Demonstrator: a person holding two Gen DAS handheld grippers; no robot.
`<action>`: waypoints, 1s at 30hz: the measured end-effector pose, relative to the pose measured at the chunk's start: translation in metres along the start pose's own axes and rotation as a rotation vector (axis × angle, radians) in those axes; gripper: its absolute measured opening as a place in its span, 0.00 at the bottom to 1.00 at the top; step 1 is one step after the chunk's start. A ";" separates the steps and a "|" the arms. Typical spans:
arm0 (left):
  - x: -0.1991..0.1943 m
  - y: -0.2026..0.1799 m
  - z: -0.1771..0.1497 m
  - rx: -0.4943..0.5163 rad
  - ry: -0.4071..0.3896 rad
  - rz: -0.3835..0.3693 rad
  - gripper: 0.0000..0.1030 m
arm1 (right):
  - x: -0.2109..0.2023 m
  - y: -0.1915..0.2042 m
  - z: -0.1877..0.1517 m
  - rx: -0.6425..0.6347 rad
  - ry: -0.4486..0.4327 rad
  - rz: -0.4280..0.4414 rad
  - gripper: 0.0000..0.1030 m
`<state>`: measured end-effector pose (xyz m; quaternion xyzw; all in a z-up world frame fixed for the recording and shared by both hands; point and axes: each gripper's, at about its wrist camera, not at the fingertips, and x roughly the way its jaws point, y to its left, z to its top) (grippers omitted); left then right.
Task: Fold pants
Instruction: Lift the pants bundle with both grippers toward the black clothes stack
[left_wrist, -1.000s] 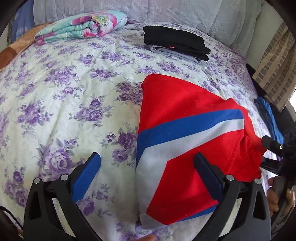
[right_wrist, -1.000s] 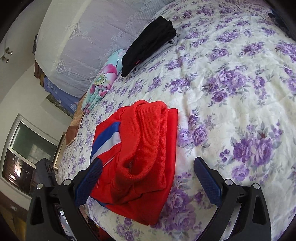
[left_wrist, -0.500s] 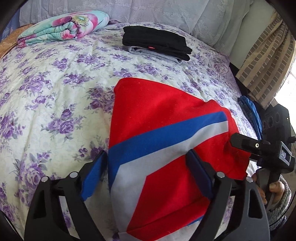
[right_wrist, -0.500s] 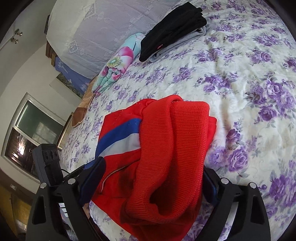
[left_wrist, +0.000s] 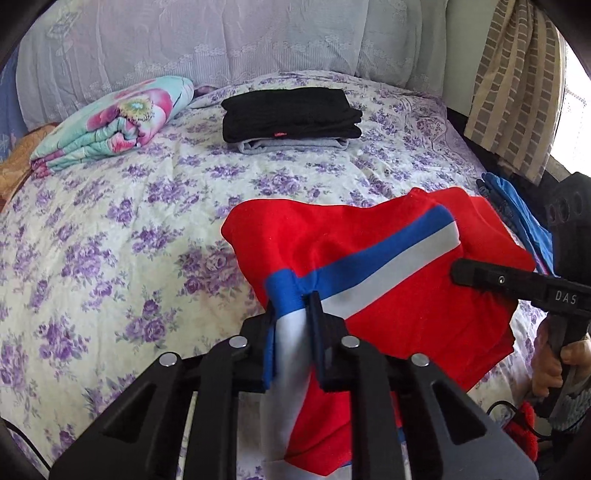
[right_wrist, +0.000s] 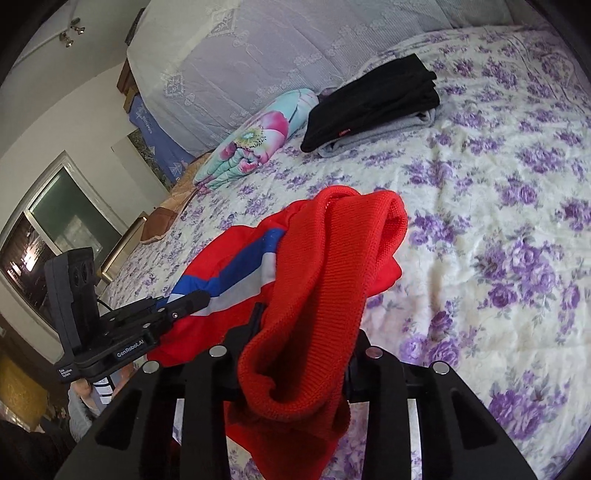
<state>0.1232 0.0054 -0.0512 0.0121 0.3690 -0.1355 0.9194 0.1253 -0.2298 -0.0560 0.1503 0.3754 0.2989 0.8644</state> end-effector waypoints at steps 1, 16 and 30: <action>0.001 -0.004 0.005 0.023 -0.013 0.019 0.13 | -0.002 0.002 0.005 -0.013 -0.012 -0.008 0.33; 0.039 0.004 0.113 0.049 -0.104 0.123 0.13 | 0.024 -0.016 0.122 -0.036 -0.091 -0.043 0.33; 0.100 0.027 0.239 0.069 -0.170 0.177 0.13 | 0.067 -0.051 0.249 -0.061 -0.199 -0.071 0.33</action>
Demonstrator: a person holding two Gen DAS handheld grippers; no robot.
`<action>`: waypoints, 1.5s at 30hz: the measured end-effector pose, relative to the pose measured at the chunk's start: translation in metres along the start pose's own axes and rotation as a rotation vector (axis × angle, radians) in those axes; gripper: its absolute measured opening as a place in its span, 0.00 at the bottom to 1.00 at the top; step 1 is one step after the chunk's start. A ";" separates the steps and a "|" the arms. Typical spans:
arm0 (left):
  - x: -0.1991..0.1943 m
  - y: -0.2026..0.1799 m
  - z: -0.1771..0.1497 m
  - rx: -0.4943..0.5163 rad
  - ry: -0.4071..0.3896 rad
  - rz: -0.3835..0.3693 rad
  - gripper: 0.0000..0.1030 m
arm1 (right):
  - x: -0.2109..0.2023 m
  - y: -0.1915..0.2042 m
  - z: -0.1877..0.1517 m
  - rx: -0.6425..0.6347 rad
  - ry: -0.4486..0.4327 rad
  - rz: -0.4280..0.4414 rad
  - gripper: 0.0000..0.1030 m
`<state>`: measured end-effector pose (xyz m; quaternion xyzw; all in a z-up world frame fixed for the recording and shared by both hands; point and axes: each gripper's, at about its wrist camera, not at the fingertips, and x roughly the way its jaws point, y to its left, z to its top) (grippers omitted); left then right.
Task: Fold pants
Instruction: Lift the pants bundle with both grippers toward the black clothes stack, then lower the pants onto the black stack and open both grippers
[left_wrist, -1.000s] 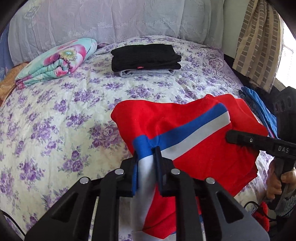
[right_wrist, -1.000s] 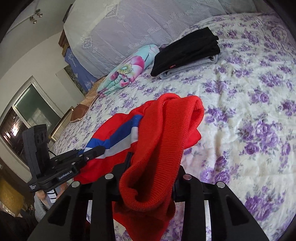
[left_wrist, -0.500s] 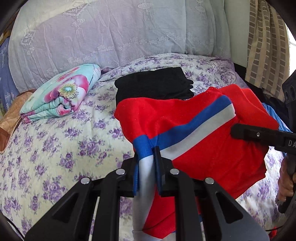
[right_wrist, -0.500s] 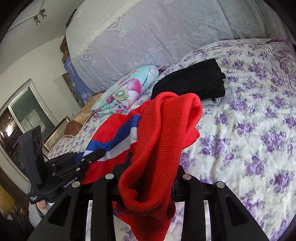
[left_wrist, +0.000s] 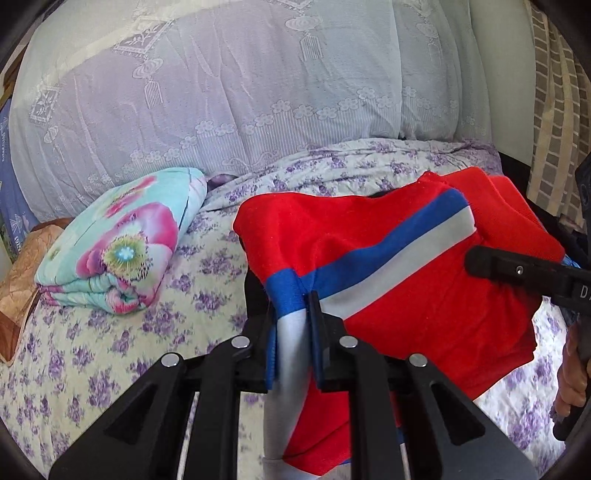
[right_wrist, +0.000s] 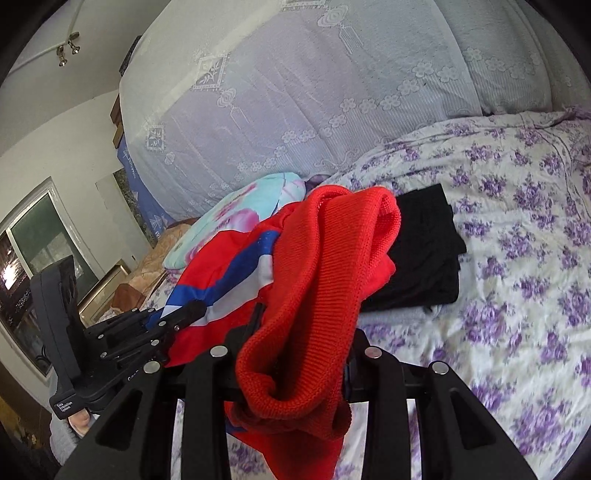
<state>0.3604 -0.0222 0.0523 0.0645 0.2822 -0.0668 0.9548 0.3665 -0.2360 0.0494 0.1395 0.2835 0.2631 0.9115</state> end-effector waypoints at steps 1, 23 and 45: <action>0.009 0.001 0.011 0.005 -0.007 0.004 0.13 | 0.007 -0.006 0.011 0.000 -0.013 -0.006 0.33; 0.121 0.019 0.022 -0.021 0.069 0.183 0.66 | 0.079 -0.059 0.027 -0.100 -0.146 -0.357 0.77; 0.027 0.010 -0.045 -0.194 0.054 0.139 0.90 | -0.003 0.004 -0.063 -0.059 -0.191 -0.281 0.87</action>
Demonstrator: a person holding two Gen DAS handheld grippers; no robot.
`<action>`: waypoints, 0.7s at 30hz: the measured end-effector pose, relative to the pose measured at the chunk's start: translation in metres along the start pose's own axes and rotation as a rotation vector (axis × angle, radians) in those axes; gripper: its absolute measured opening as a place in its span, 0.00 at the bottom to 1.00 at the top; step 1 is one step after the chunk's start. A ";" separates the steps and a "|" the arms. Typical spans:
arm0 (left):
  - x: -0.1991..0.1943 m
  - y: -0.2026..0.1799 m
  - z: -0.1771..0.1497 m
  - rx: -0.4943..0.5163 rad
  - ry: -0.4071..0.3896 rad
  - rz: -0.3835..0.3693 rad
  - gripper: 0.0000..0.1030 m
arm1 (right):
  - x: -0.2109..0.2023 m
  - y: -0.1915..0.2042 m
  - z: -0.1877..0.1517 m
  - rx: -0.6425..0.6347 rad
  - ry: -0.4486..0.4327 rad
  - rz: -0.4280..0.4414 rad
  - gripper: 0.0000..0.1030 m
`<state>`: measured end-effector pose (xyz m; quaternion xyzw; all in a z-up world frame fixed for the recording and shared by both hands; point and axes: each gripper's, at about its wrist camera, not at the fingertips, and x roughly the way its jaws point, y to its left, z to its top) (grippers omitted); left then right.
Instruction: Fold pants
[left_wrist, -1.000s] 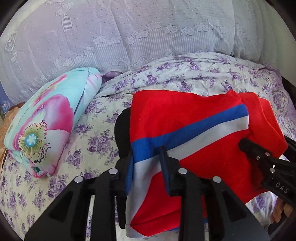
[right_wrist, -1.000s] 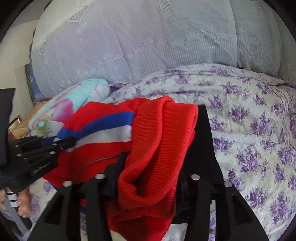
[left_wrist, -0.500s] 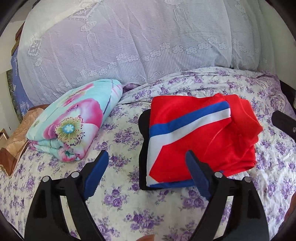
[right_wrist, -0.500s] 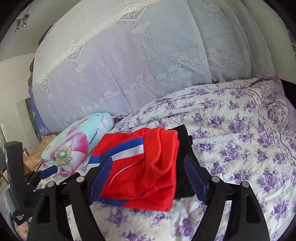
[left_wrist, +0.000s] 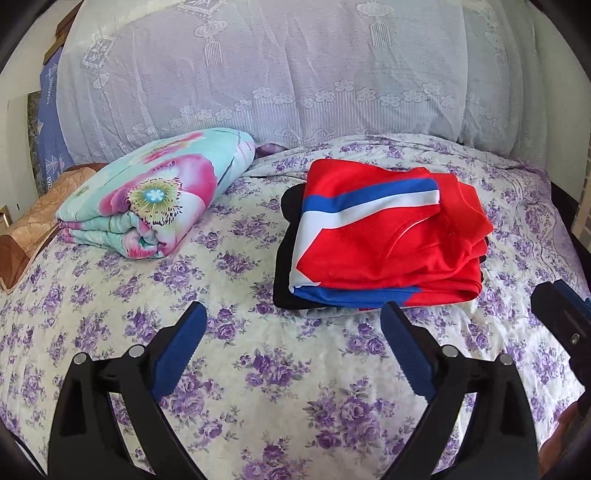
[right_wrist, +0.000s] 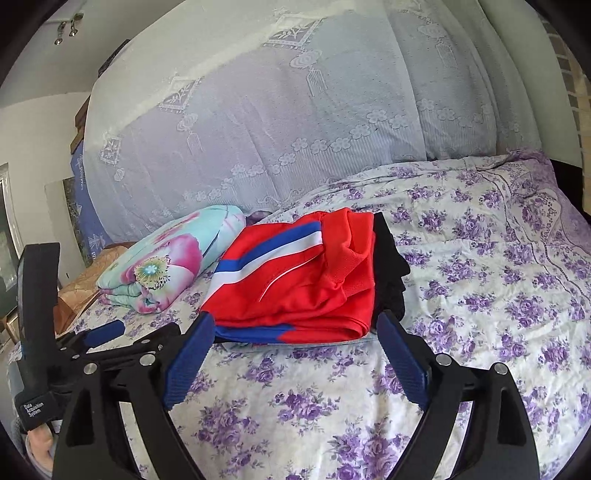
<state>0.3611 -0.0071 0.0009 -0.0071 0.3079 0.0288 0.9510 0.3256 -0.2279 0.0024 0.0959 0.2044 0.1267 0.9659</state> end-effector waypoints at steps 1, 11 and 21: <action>0.001 -0.001 0.000 0.008 -0.005 0.002 0.90 | 0.001 -0.001 0.000 0.005 -0.001 0.003 0.87; -0.012 -0.016 0.001 0.072 -0.052 -0.008 0.90 | 0.000 -0.003 0.001 0.009 -0.011 0.009 0.90; -0.013 -0.011 0.000 0.053 -0.040 -0.014 0.90 | -0.004 0.000 0.001 0.002 -0.015 0.015 0.91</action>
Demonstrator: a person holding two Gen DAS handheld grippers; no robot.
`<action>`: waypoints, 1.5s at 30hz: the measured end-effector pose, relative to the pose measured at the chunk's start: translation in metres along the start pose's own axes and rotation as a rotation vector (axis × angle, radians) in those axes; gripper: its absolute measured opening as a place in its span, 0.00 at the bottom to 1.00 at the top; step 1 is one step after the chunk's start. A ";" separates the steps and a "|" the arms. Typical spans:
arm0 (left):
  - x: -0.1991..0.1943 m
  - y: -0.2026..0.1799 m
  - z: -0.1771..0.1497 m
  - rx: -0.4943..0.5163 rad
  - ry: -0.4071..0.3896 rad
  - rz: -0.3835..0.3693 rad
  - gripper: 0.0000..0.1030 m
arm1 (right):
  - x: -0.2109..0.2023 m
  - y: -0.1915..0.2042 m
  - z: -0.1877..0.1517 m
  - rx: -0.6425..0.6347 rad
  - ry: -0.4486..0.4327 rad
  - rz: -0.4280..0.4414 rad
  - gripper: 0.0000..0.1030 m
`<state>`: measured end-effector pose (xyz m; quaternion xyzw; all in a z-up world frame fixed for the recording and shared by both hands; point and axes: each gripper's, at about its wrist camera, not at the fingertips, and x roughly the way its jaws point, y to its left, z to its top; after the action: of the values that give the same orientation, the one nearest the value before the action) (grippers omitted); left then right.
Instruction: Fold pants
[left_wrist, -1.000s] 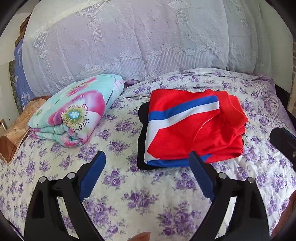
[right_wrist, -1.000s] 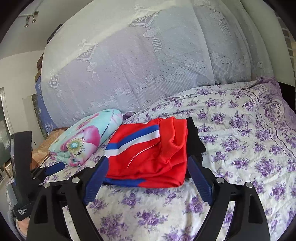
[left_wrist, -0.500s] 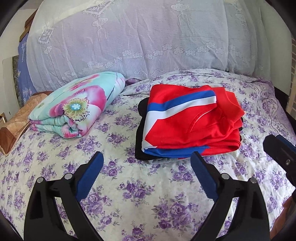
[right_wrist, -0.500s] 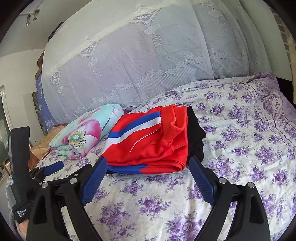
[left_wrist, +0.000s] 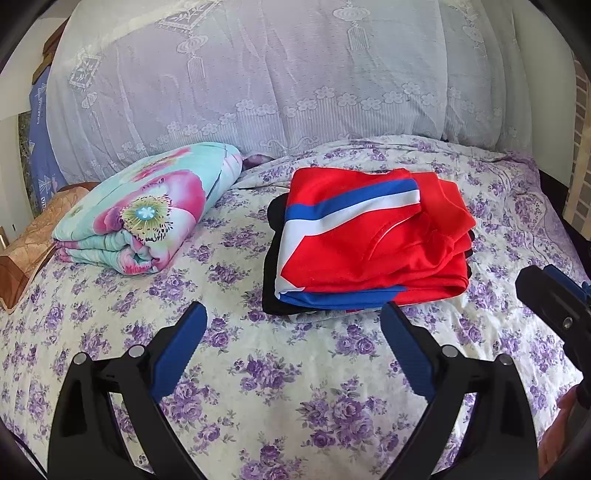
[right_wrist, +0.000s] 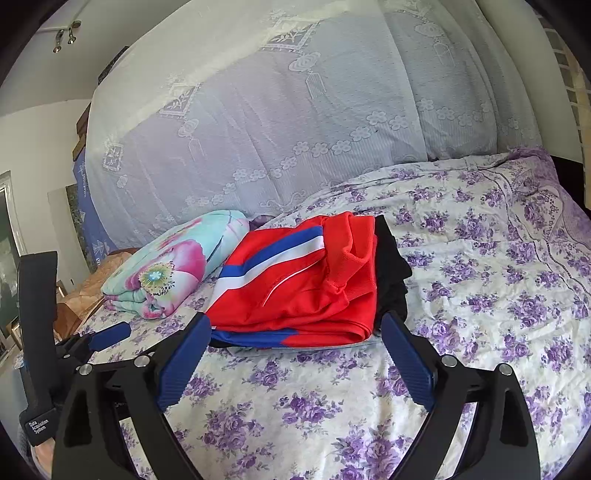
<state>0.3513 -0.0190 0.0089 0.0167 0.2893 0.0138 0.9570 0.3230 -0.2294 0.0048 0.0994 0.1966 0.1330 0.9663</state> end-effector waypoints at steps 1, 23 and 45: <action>-0.001 0.000 0.000 -0.001 -0.002 0.000 0.90 | -0.001 0.001 0.000 -0.003 -0.001 -0.001 0.91; -0.005 0.001 0.000 -0.008 -0.008 0.005 0.90 | -0.005 0.004 0.002 -0.004 -0.003 0.009 0.92; -0.007 -0.001 -0.001 -0.006 0.004 -0.006 0.90 | -0.005 0.005 0.001 -0.003 -0.001 0.009 0.92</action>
<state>0.3454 -0.0199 0.0121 0.0129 0.2912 0.0118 0.9565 0.3176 -0.2267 0.0086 0.0989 0.1955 0.1374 0.9660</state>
